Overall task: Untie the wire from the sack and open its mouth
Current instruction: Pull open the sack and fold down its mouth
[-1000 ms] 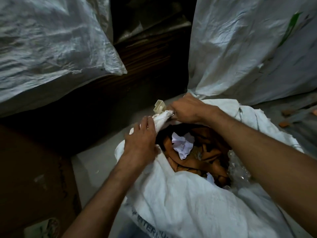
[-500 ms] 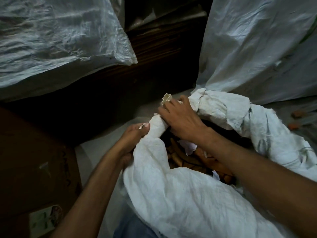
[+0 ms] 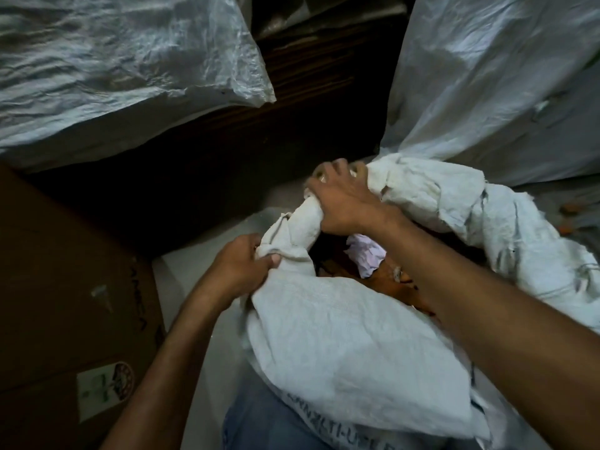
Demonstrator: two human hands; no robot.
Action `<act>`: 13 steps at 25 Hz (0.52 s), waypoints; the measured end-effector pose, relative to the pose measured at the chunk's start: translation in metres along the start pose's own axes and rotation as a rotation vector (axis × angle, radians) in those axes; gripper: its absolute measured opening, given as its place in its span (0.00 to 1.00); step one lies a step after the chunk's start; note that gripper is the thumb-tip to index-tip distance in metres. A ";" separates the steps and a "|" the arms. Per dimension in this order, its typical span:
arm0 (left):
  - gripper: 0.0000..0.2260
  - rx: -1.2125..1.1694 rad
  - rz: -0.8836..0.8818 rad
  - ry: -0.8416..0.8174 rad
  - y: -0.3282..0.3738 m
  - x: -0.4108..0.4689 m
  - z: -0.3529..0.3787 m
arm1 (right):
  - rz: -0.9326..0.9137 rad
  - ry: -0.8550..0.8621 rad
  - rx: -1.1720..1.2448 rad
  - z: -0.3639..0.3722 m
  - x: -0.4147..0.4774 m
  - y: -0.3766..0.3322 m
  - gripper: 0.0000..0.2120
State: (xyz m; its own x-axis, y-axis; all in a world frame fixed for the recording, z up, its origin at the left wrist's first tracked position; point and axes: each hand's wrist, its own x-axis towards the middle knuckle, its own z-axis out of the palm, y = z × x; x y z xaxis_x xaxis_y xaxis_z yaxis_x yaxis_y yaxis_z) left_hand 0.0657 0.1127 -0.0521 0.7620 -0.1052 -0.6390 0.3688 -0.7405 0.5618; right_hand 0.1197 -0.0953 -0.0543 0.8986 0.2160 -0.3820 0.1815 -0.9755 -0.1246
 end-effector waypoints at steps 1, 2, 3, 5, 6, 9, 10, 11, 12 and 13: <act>0.02 -0.168 -0.019 -0.020 -0.003 -0.002 0.003 | 0.043 0.126 0.092 -0.001 -0.017 -0.012 0.33; 0.02 -0.321 -0.049 -0.041 -0.008 -0.004 0.006 | 0.093 0.207 0.231 -0.003 -0.040 -0.024 0.33; 0.03 -0.476 -0.096 -0.061 -0.014 -0.006 0.009 | 0.136 0.198 0.389 -0.006 -0.066 -0.037 0.30; 0.09 -0.820 -0.196 -0.139 -0.025 -0.011 0.017 | 0.174 -0.086 0.598 -0.007 -0.117 -0.053 0.36; 0.11 -0.994 -0.233 -0.182 -0.030 -0.015 0.021 | 0.174 -0.260 0.571 -0.005 -0.141 -0.060 0.40; 0.17 -1.416 -0.211 -0.293 -0.041 -0.025 0.042 | 0.088 -0.146 0.349 0.017 -0.184 -0.071 0.34; 0.18 -1.513 -0.163 -0.297 -0.044 -0.027 0.050 | 0.055 0.014 0.273 0.026 -0.193 -0.076 0.30; 0.19 -1.547 -0.110 -0.252 -0.043 -0.032 0.057 | 0.018 0.157 0.225 0.036 -0.201 -0.082 0.27; 0.20 -1.481 -0.054 -0.152 -0.041 -0.038 0.062 | -0.012 0.268 0.172 0.044 -0.209 -0.088 0.25; 0.21 -1.300 0.007 -0.022 -0.037 -0.047 0.066 | -0.053 0.357 0.115 0.053 -0.217 -0.093 0.21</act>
State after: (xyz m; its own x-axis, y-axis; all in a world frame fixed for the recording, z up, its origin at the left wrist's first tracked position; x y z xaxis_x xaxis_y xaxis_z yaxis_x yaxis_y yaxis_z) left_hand -0.0189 0.1016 -0.0772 0.7615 -0.1260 -0.6358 0.6171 0.4410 0.6517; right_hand -0.1140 -0.0489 -0.0083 0.9755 0.2175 -0.0318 0.2033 -0.9479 -0.2453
